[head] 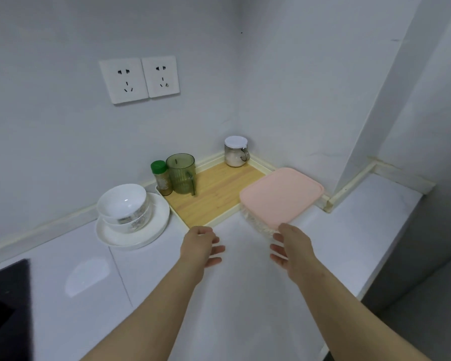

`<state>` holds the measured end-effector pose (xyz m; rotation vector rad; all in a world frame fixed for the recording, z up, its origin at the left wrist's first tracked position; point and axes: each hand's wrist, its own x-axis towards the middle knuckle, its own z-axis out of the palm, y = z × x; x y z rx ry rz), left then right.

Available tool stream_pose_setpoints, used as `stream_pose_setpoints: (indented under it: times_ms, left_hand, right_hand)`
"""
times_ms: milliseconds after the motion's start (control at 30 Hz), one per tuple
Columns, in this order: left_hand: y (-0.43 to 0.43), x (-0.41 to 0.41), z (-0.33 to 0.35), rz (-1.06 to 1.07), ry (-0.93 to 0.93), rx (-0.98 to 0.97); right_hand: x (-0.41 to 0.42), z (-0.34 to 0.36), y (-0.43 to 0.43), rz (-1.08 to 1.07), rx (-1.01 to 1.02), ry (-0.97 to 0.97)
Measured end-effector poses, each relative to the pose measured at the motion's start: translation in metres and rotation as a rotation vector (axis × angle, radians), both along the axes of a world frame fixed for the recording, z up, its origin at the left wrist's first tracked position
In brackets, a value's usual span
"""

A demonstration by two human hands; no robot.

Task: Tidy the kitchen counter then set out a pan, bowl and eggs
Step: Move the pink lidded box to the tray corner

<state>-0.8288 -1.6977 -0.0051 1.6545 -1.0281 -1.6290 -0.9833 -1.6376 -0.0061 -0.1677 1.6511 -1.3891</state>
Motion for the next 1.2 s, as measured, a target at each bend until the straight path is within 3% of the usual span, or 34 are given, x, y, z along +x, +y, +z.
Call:
stream_pose_setpoints:
  times_ms: [400, 867, 1200]
  left_hand:
    - [0.079, 0.098, 0.02, 0.059, 0.071, -0.124]
    - [0.284, 0.208, 0.023, 0.523, 0.116, -0.183]
    - [0.432, 0.366, 0.04, 0.948, 0.067, -0.246]
  right_hand:
    - [0.105, 0.025, 0.059, 0.264, -0.074, -0.009]
    - [0.224, 0.03, 0.195, 0.746, -0.093, -0.041]
    - [0.415, 0.04, 0.297, 1.189, -0.076, 0.012]
